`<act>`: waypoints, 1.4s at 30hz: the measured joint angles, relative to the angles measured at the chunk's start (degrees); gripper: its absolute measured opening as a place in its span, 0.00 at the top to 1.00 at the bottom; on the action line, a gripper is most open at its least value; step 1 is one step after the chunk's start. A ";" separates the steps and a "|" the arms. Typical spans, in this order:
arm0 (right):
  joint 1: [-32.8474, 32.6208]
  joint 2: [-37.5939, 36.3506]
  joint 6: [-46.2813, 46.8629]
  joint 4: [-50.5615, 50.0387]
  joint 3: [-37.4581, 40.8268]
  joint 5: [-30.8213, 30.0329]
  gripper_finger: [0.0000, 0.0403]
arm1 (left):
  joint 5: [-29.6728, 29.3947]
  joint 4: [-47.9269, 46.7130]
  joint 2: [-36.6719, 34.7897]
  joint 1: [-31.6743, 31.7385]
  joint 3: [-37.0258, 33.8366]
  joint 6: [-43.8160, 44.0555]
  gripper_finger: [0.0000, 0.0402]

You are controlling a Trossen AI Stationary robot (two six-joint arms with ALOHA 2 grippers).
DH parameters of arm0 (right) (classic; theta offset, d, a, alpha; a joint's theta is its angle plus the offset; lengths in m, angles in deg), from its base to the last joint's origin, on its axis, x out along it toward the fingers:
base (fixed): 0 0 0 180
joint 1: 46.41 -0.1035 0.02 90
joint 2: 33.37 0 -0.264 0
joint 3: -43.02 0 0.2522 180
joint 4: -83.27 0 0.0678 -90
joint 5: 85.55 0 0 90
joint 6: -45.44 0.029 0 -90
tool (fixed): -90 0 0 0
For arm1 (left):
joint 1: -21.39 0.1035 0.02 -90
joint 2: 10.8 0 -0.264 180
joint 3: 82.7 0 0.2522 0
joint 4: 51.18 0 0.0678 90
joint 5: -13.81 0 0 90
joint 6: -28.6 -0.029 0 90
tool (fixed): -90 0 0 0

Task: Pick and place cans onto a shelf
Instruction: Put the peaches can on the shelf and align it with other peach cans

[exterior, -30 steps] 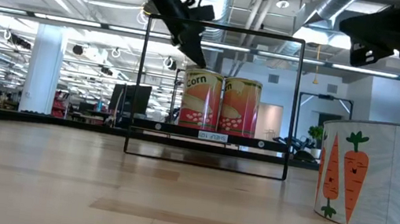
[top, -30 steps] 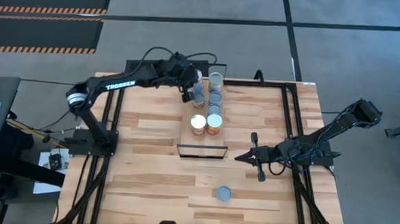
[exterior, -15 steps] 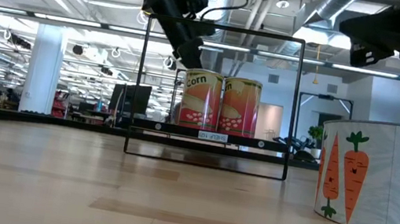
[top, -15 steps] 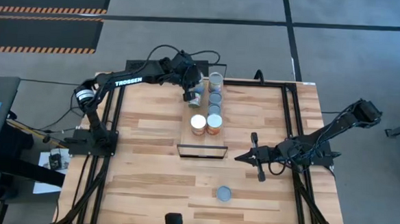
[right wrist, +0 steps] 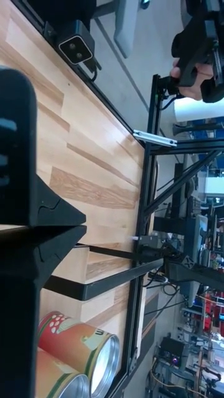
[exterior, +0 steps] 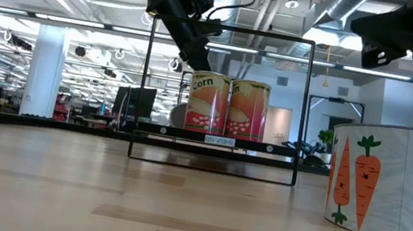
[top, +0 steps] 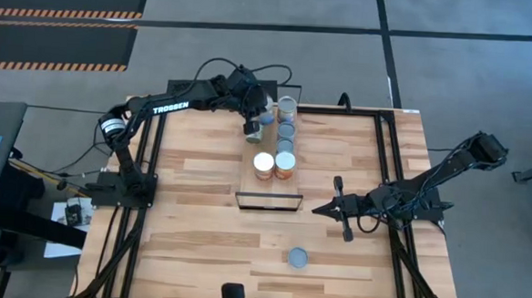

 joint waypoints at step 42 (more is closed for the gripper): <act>1.75 -0.02 -0.02 4.29 -0.02 0.09 0.98 | 0.76 -16.06 11.21 1.97 17.31 -3.01 1.00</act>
